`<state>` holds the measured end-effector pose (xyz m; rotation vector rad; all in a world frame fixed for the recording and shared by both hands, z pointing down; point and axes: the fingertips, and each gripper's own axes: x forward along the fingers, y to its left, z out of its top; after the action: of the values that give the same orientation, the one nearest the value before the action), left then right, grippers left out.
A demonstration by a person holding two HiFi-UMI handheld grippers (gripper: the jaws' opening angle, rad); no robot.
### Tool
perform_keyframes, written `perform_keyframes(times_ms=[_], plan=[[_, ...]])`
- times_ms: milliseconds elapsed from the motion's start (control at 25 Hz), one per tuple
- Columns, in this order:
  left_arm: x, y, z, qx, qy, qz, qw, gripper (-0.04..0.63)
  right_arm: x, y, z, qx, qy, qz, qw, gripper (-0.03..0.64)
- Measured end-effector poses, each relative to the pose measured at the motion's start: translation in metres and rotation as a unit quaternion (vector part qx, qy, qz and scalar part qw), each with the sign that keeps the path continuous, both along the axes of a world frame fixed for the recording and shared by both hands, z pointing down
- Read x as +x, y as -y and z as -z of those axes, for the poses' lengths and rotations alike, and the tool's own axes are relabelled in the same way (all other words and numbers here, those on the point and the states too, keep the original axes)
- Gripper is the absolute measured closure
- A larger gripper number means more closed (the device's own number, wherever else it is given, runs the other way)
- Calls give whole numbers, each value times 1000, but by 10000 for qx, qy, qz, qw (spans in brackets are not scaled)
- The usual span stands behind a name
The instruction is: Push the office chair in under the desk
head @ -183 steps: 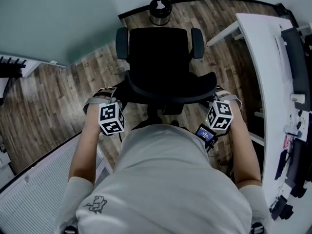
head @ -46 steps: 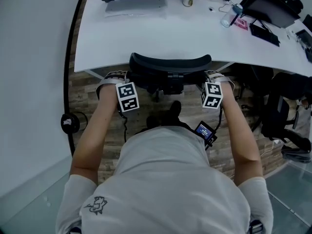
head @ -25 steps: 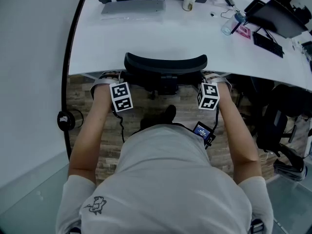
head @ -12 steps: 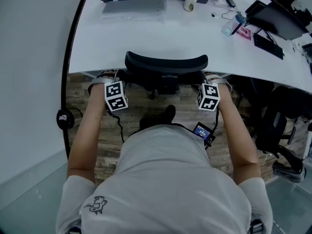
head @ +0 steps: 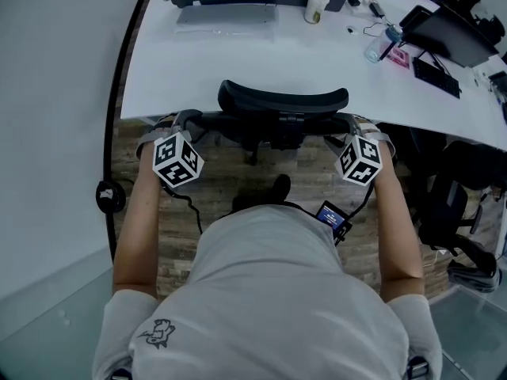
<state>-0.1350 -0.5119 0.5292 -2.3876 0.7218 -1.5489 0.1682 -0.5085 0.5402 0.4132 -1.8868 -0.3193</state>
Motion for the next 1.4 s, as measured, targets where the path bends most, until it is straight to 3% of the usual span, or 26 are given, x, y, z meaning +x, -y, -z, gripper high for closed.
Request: perform_keyframes(times_ms=[80, 160, 240, 400, 560, 760, 840, 920, 1040, 1400], plan=[[0, -5, 27, 127, -604, 159, 9980, 420, -15, -6, 20, 70, 456, -266, 9986, 388], [2, -12, 54, 238, -1339, 348, 9901, 420, -33, -13, 41, 104, 1007, -582, 9932, 391], [7, -20, 80, 261, -2111, 484, 9759, 420, -49, -20, 59, 114, 1527, -896, 9841, 396], [18, -45, 118, 0, -3464, 588, 9362, 422, -83, -38, 89, 162, 2414, -1226, 9625, 425], [17, -67, 135, -23, -4179, 708, 9057, 443, -111, -55, 114, 399, 3196, -1360, 9369, 504], [6, -86, 147, 197, -4748, 1011, 8740, 556, -133, -74, 132, 683, 3754, -1493, 9122, 598], [3, -94, 146, 289, -4813, 1091, 8693, 597, -138, -83, 136, 772, 3899, -1502, 9052, 612], [2, -102, 146, 344, -4813, 1088, 8691, 597, -143, -92, 138, 784, 3978, -1494, 9018, 614], [1, -113, 150, 435, -4782, 1003, 8714, 597, -149, -103, 139, 807, 3982, -1470, 9018, 614], [8, -141, 166, 547, -4928, 878, 8640, 597, -138, -139, 149, 814, 4035, -1593, 8973, 614]])
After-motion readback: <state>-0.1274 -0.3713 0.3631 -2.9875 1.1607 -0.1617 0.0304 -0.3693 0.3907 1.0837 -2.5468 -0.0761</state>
